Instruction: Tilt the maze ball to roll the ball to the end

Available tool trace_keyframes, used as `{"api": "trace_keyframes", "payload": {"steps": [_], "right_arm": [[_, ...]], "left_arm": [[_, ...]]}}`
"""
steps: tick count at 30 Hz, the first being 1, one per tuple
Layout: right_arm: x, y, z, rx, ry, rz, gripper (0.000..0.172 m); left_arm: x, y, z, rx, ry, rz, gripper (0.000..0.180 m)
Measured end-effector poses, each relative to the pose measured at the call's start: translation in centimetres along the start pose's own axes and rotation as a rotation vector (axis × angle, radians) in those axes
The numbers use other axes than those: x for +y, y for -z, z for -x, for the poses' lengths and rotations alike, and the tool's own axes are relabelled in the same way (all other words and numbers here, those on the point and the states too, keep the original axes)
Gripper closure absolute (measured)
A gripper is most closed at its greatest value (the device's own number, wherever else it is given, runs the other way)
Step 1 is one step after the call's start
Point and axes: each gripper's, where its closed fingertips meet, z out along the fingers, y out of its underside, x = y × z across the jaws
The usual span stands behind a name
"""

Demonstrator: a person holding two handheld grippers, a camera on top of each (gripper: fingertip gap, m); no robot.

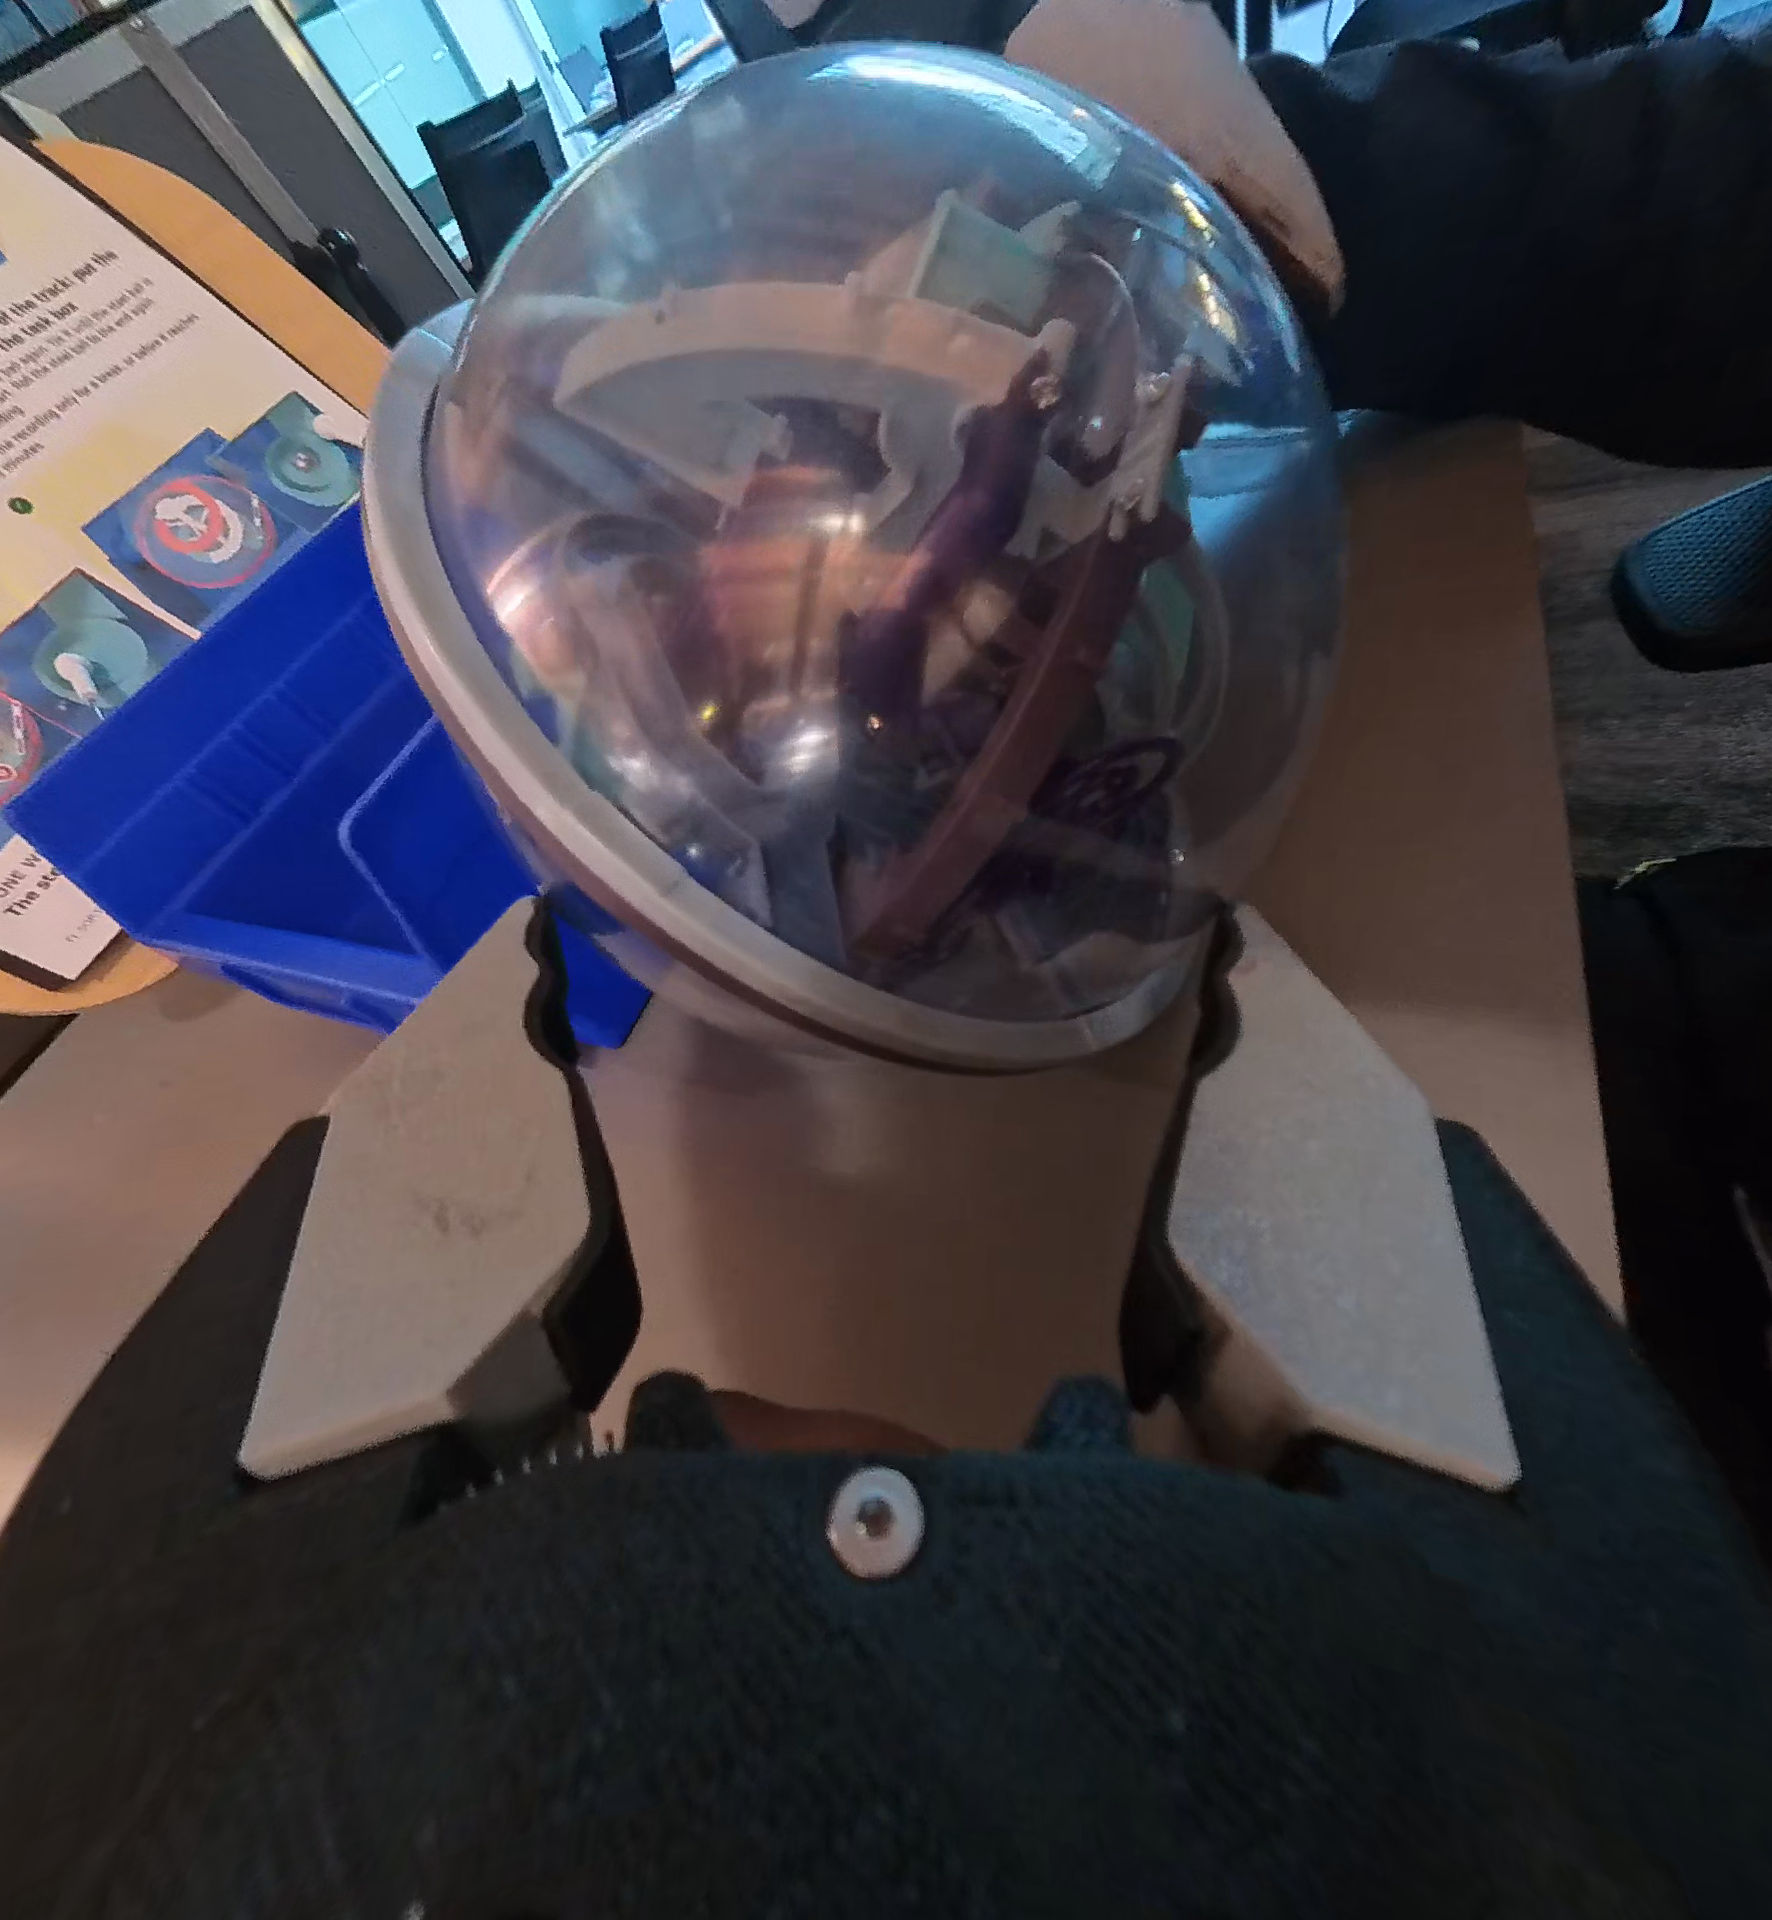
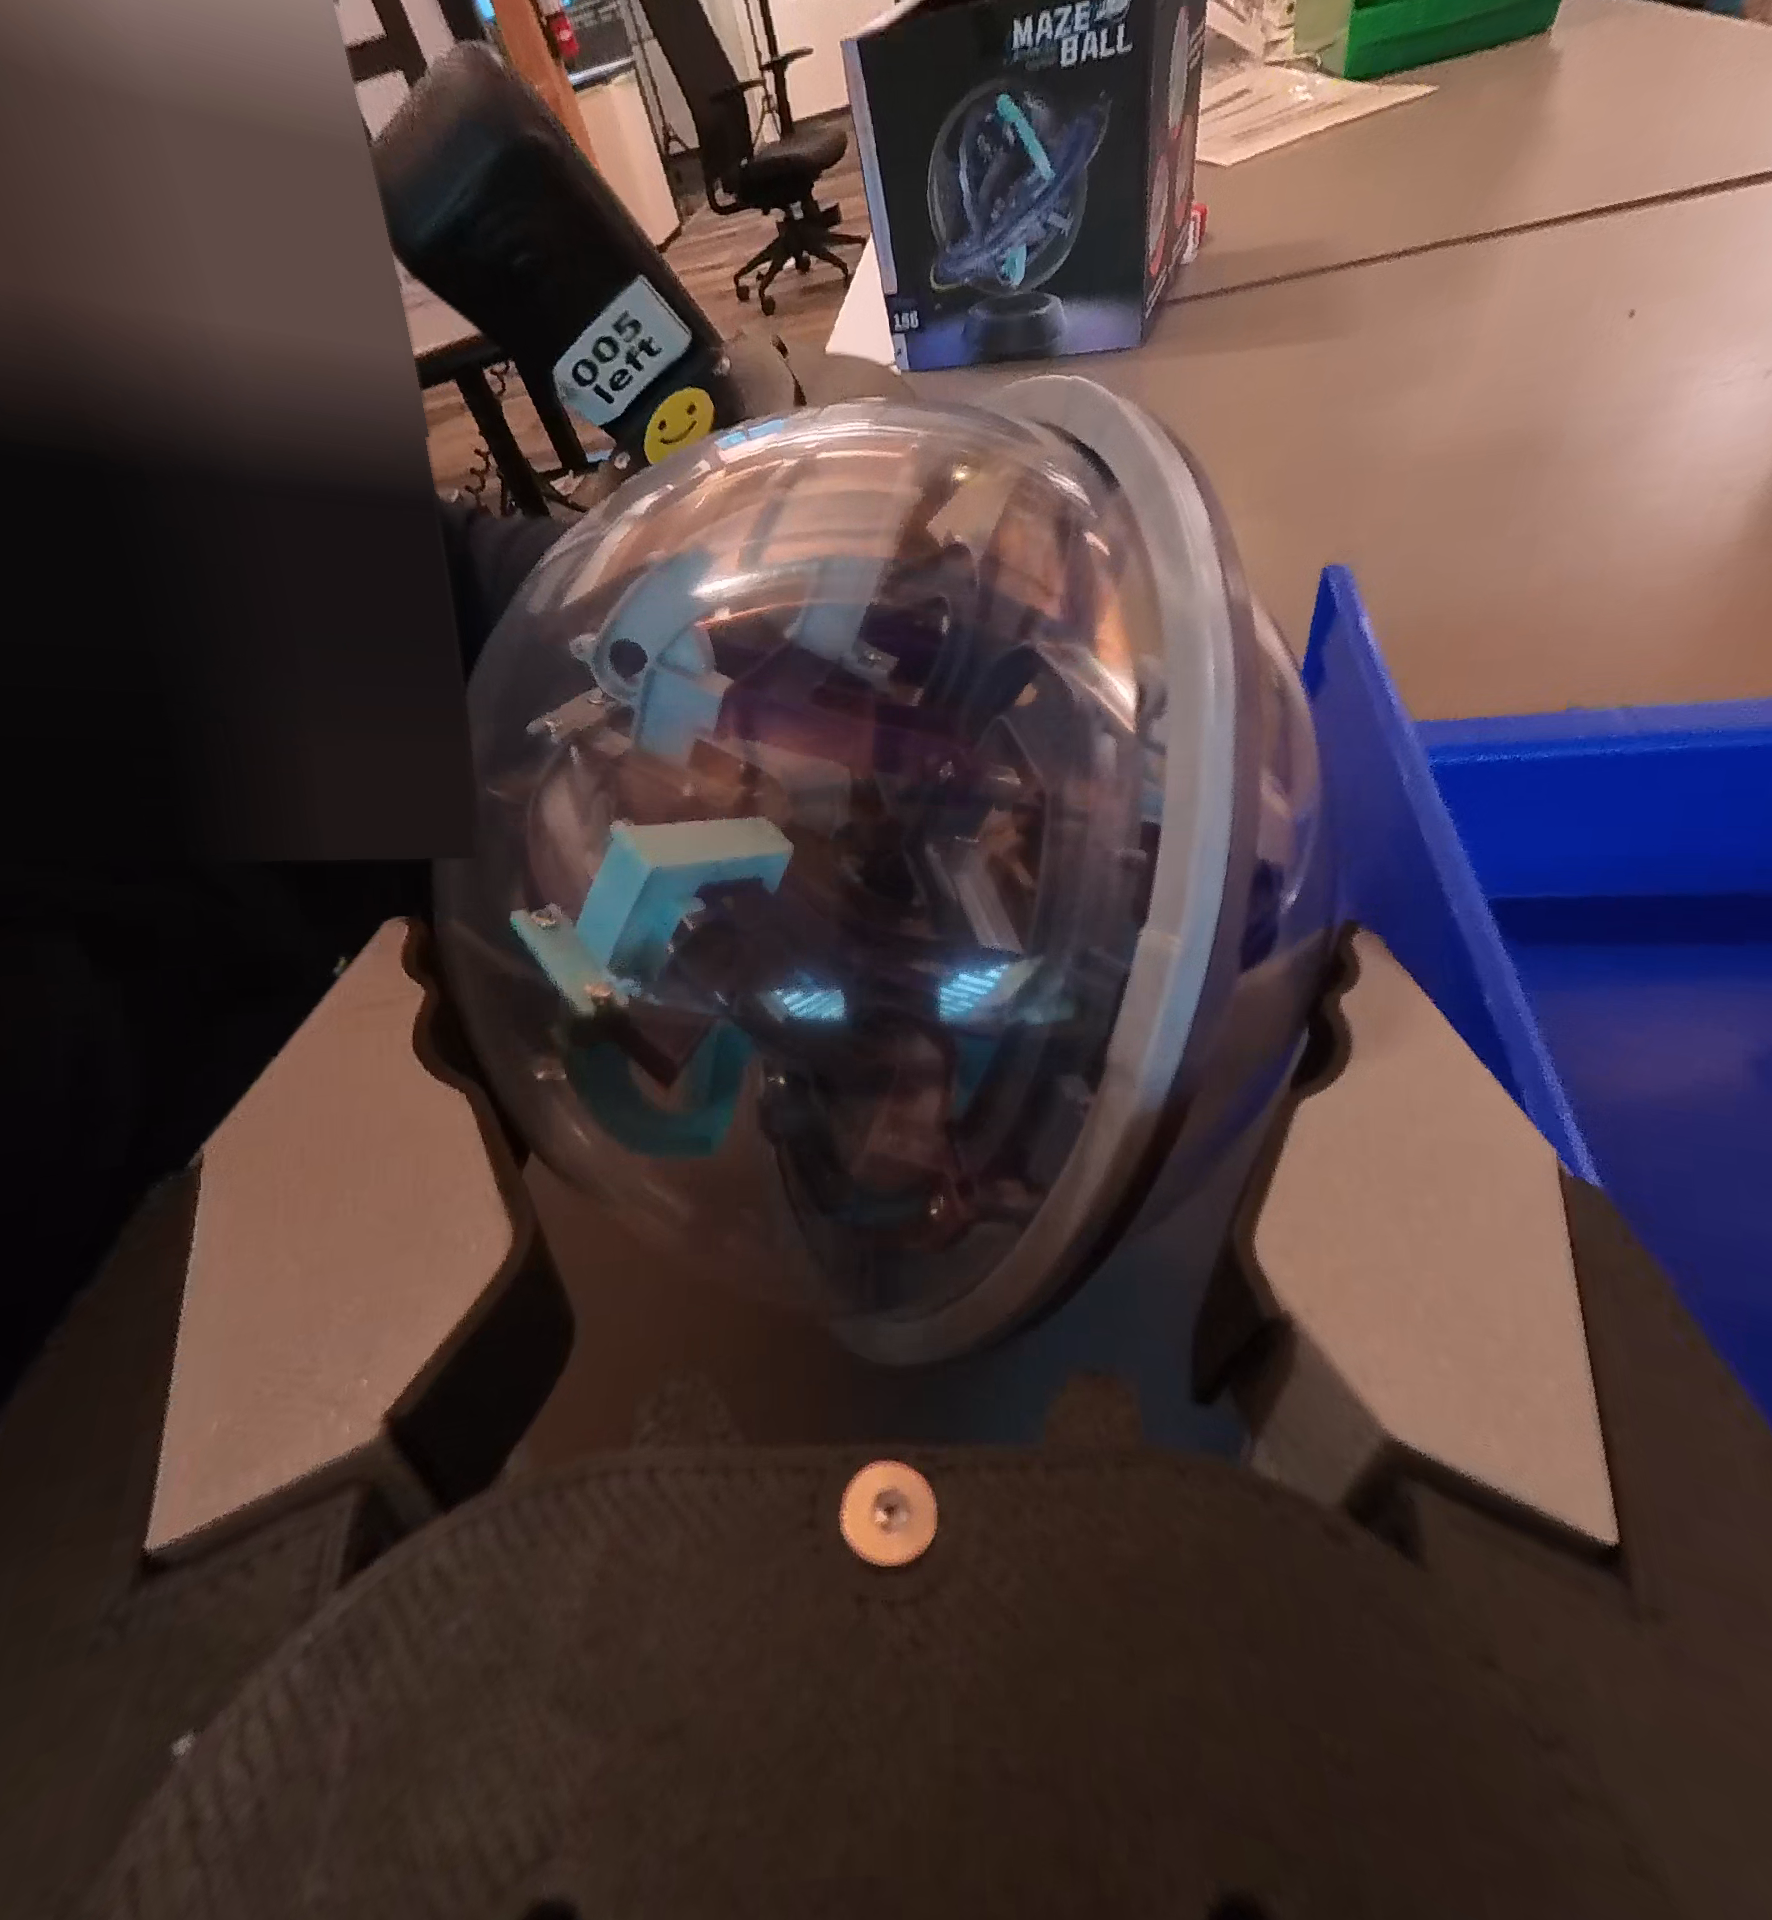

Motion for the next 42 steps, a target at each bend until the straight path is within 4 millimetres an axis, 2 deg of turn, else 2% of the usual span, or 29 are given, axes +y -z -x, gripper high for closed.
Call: {"api": "trace_keyframes", "payload": {"steps": [3, 13, 16, 23, 28, 30, 42], "right_arm": [[-0.6, -0.1, 0.0, -0.008, -0.036, -0.031, 0.016], [0.2, -0.6, -0.1, 0.015, -0.047, 0.024, 0.014], [-0.2, -0.6, -0.2, 0.023, -0.056, 0.008, 0.014], [-1.1, -0.4, 0.2, 0.053, 0.015, -0.016, 0.014], [-2.8, -0.3, 0.7, 0.1, 0.129, -0.095, 0.014], [-2.8, -0.4, 0.7, 0.104, 0.139, -0.091, 0.014], [-1.9, -0.6, 0.3, 0.052, -0.057, -0.044, 0.013]], "left_arm": [[-0.2, 0.3, 0.1, 0.014, 0.04, -0.019, 0.061], [0.2, 0.4, 0.1, 0.055, 0.066, -0.005, 0.061], [0.1, 0.4, 0.2, 0.059, 0.079, -0.013, 0.061], [-0.4, 0.6, 0.4, 0.019, 0.023, -0.053, 0.061], [-0.9, 0.8, 0.7, -0.045, -0.042, -0.086, 0.062], [-0.8, 0.8, 0.7, -0.049, -0.05, -0.084, 0.062], [-0.6, 1.1, 0.3, 0.055, 0.094, -0.071, 0.062]]}}
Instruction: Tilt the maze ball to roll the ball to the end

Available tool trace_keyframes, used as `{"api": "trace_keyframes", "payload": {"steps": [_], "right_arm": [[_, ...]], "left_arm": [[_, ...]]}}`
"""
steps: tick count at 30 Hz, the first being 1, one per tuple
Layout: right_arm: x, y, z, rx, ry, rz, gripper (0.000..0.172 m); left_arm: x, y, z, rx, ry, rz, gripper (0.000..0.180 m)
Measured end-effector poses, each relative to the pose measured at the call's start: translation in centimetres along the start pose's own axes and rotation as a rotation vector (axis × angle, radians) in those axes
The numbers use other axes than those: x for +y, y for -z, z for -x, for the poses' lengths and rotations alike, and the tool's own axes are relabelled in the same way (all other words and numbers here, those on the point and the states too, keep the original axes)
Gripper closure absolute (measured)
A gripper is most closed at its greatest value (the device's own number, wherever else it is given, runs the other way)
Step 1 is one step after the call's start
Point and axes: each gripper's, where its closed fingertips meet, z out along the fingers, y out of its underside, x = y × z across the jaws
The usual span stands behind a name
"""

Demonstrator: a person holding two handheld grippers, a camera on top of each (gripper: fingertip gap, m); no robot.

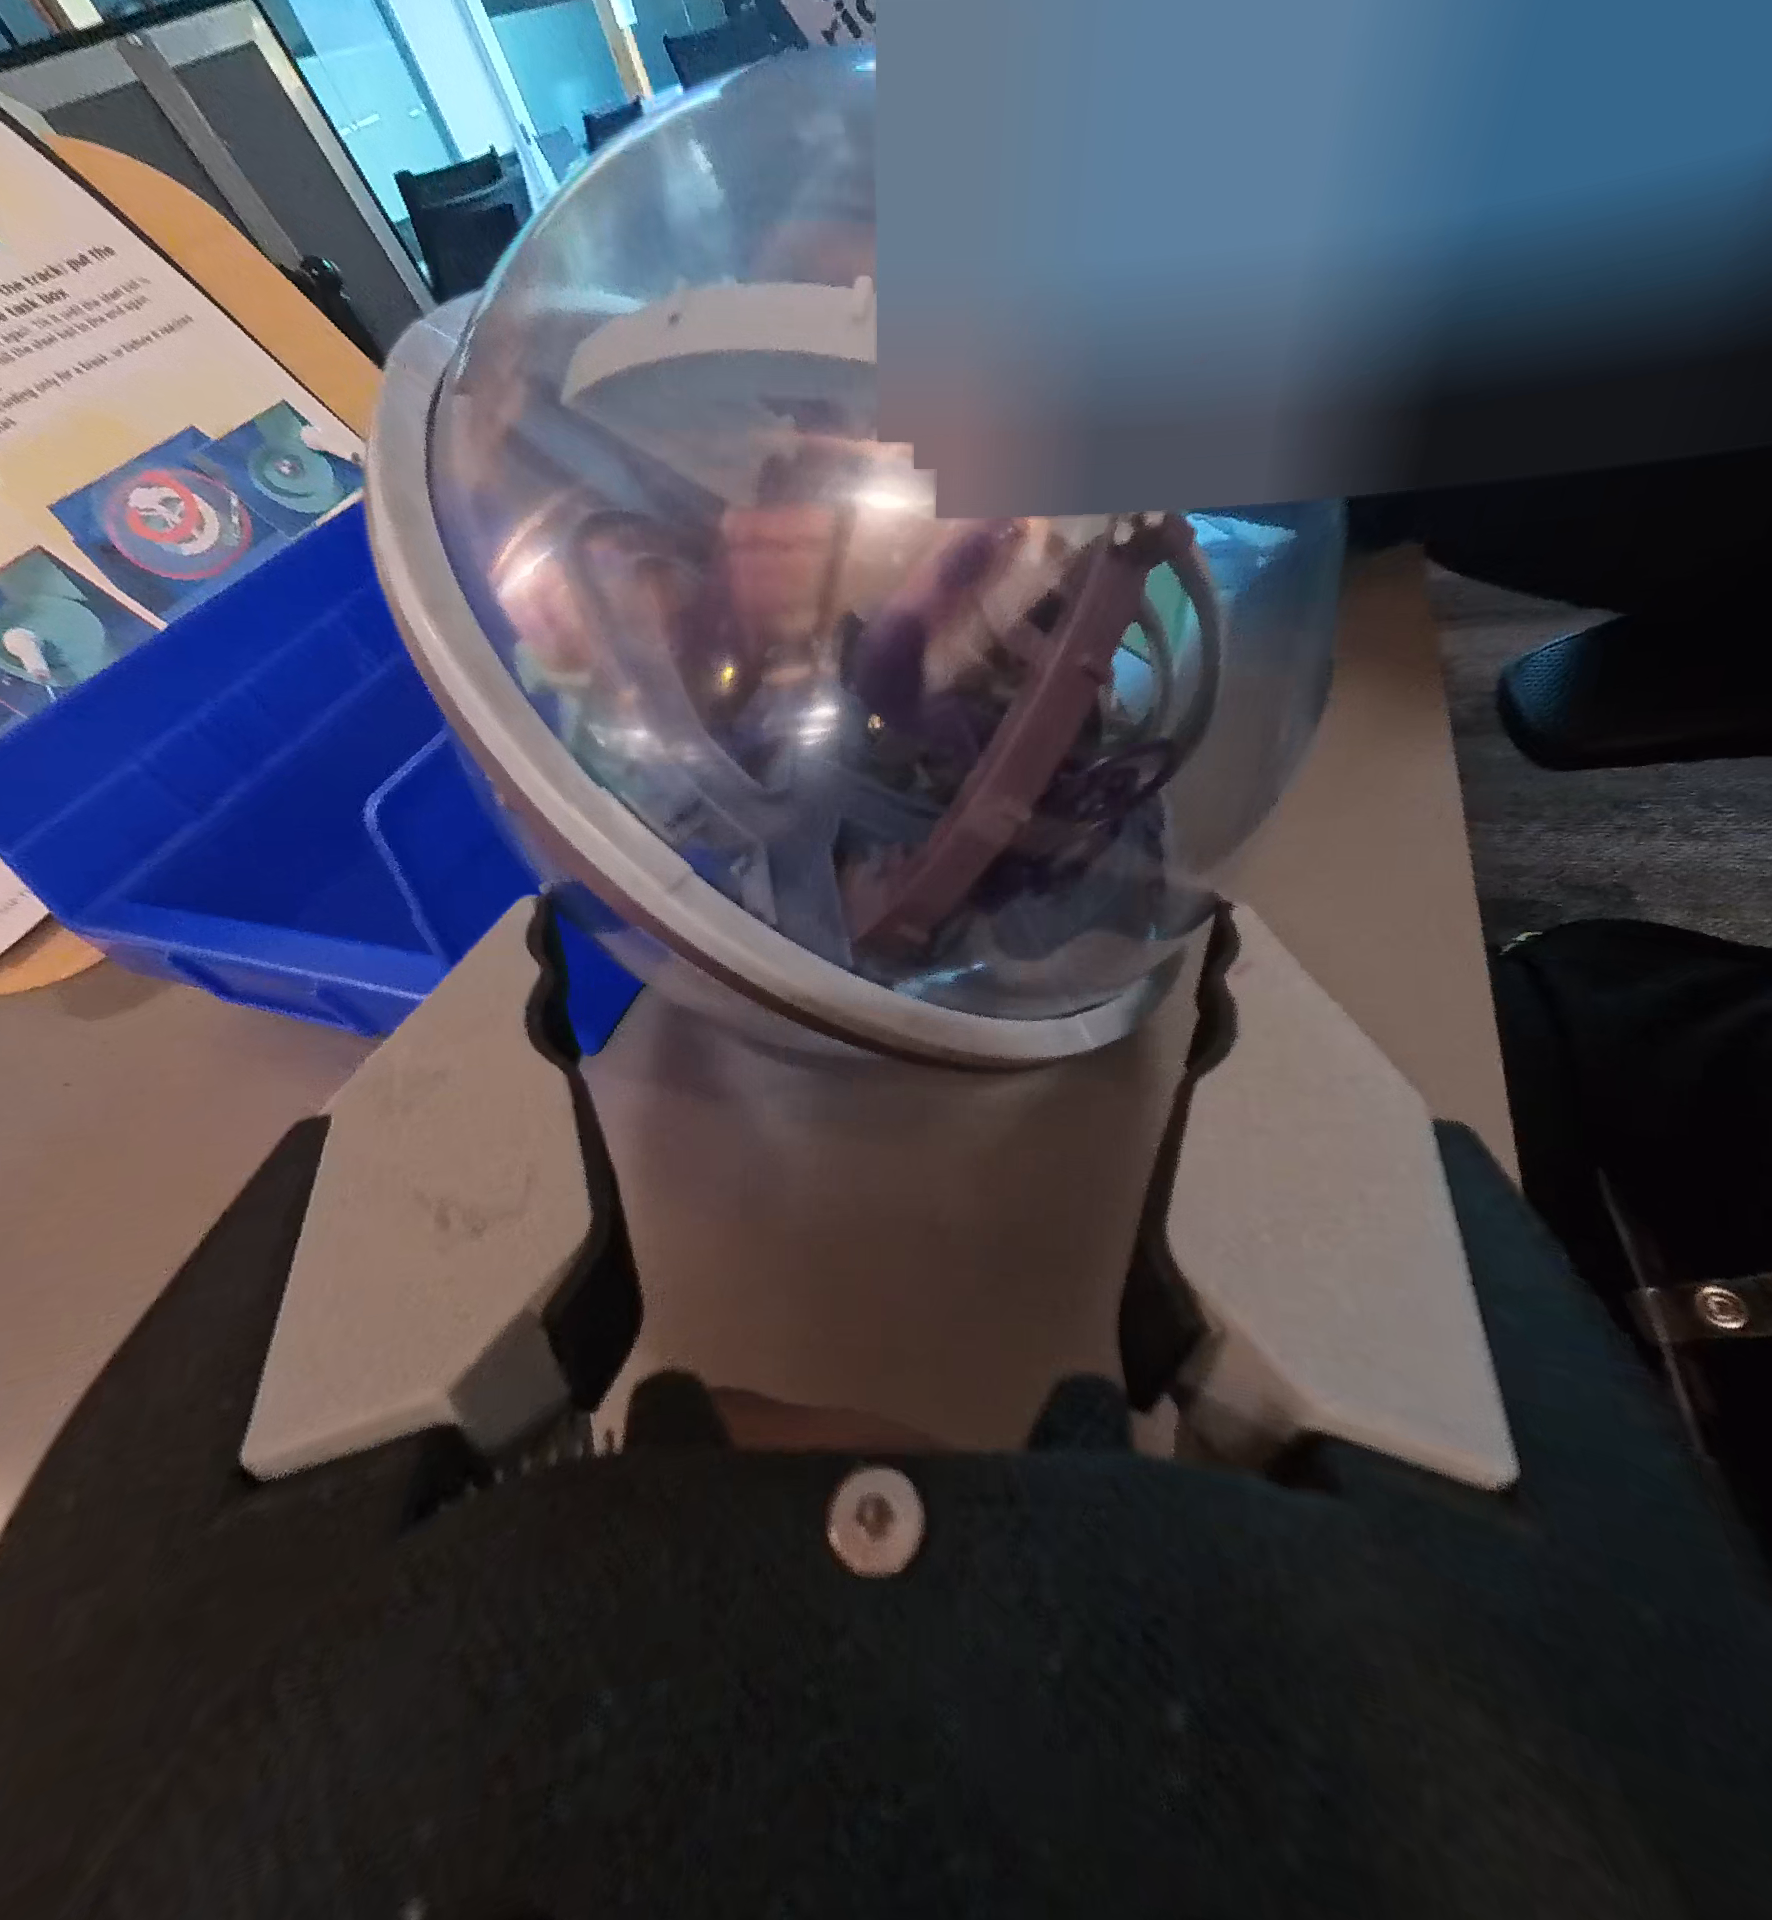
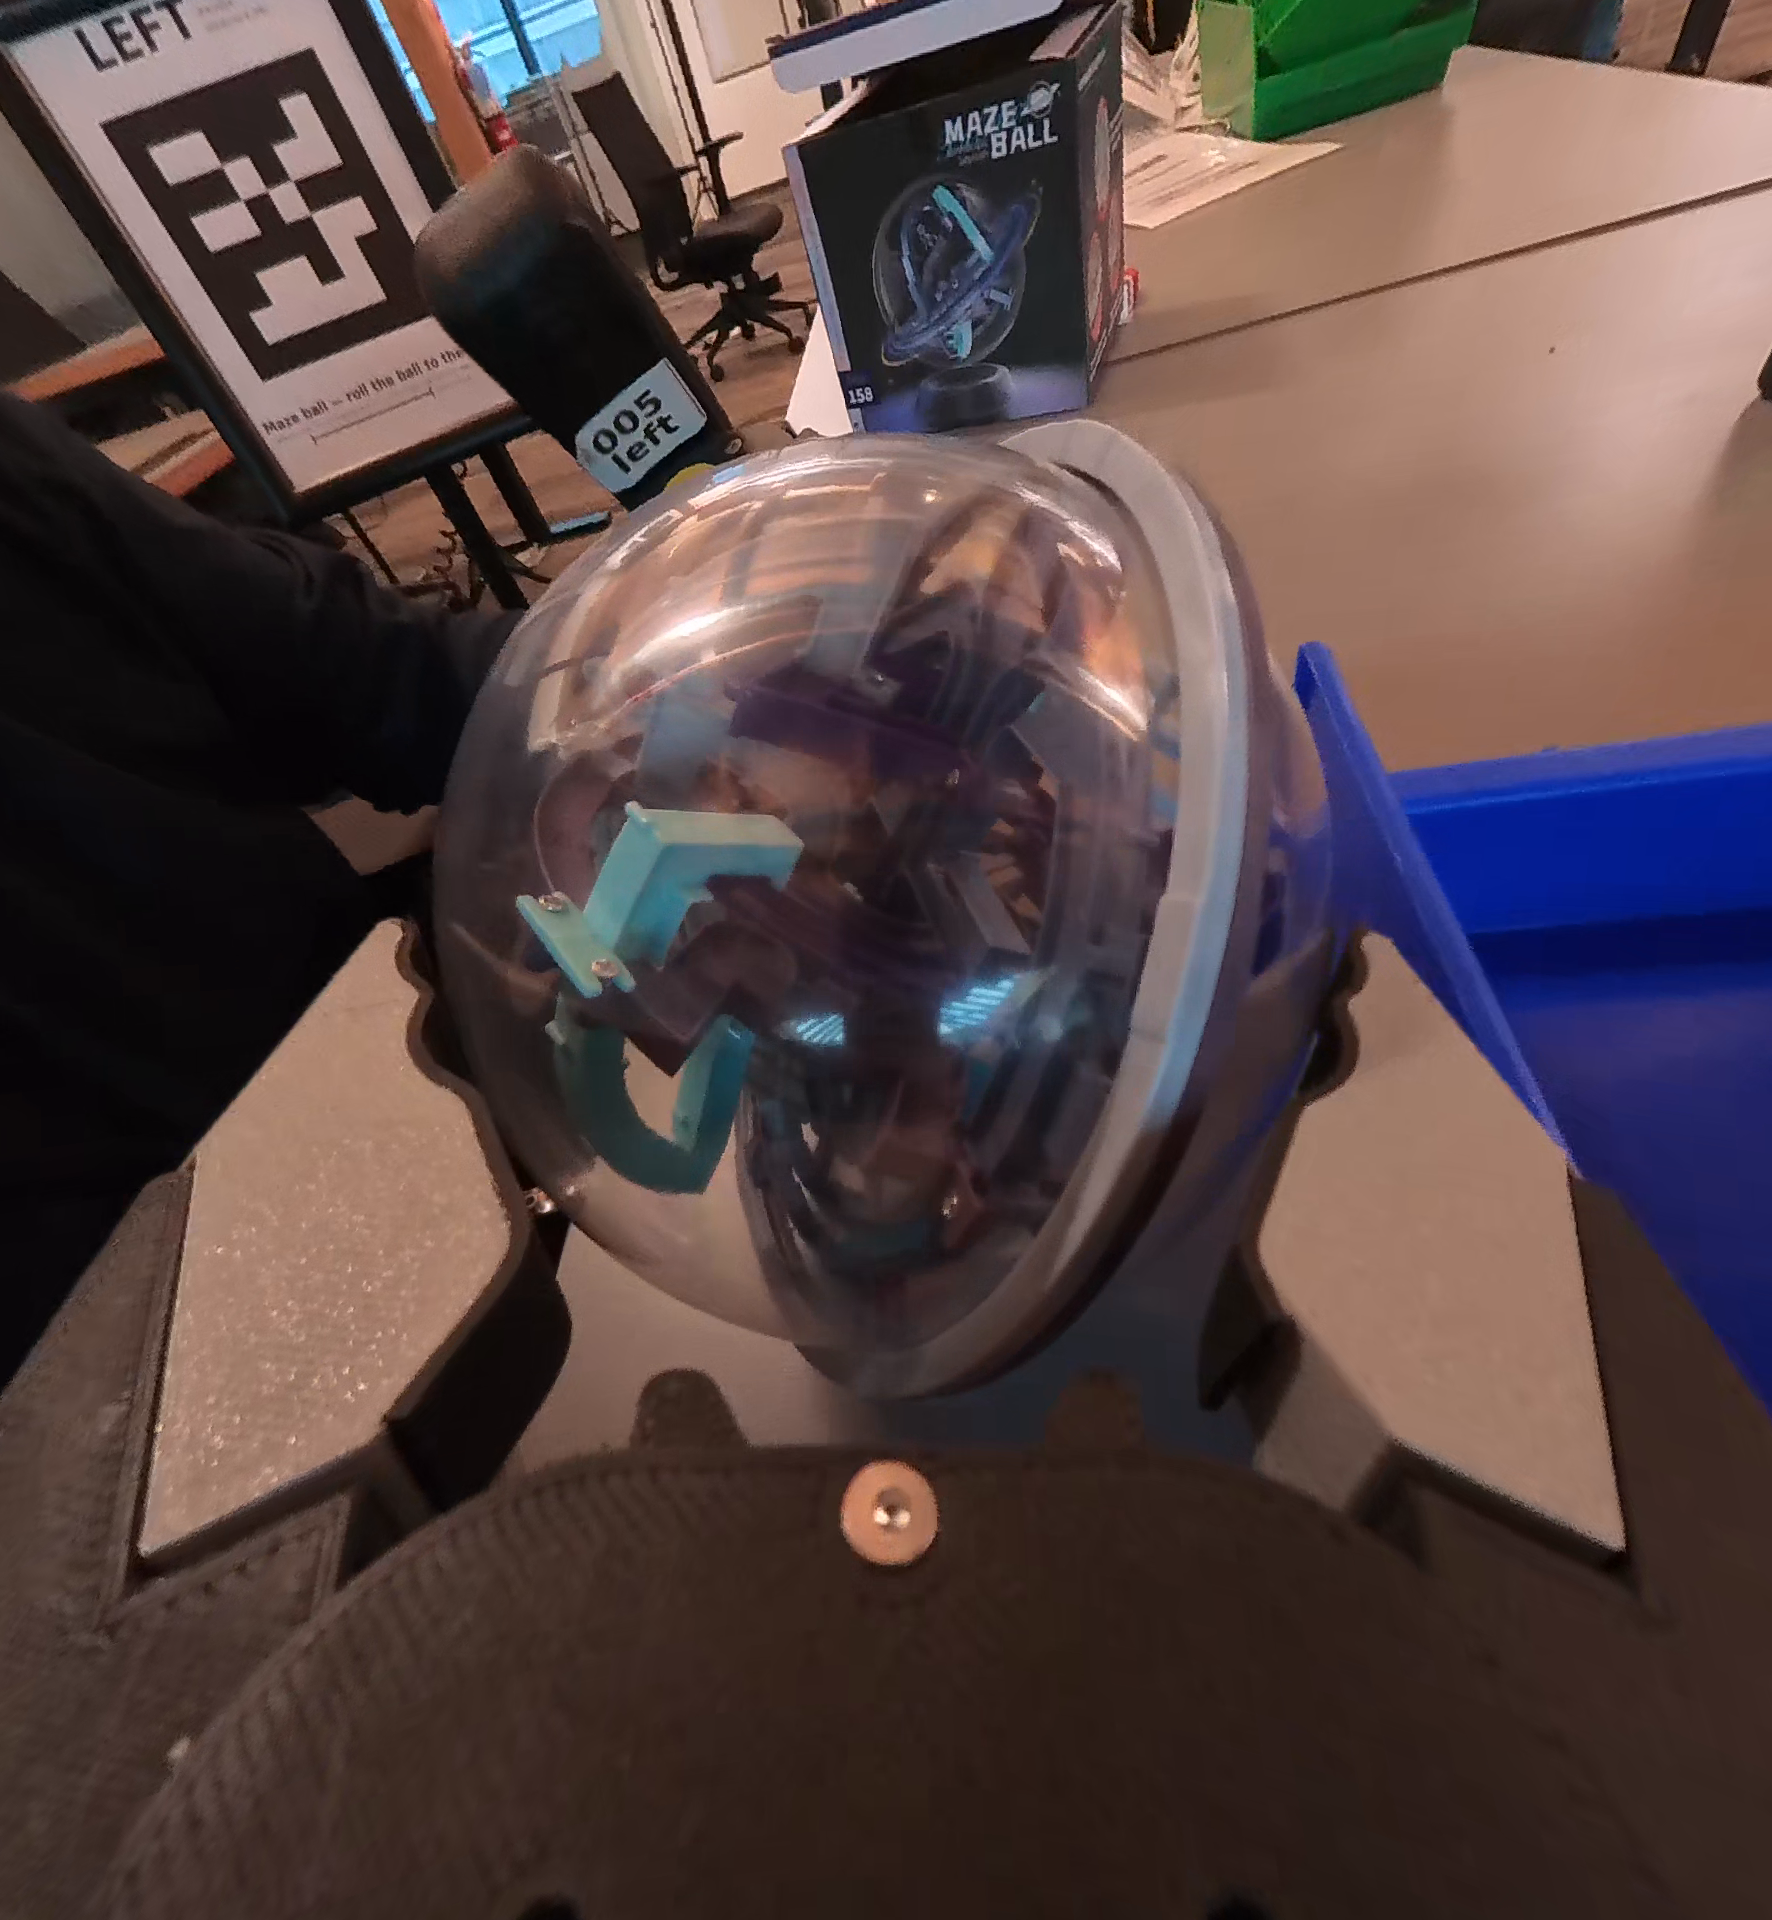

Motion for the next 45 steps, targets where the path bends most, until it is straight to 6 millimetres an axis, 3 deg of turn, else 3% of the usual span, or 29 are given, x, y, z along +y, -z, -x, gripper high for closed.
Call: {"api": "trace_keyframes", "payload": {"steps": [28, 39, 45], "right_arm": [[-0.3, -0.1, 0.0, 0.011, -0.004, -0.019, 0.013], [2.7, 0.2, 0.4, -0.027, 0.055, 0.114, 0.014], [2.8, 0.1, 0.2, -0.043, 0.054, 0.104, 0.014]], "left_arm": [[0.1, 0.0, 0.1, 0.001, 0.014, 0.007, 0.062], [0.6, -0.3, -0.9, 0.001, -0.071, 0.05, 0.062], [0.6, -0.3, -0.9, -0.004, -0.066, 0.054, 0.062]]}}
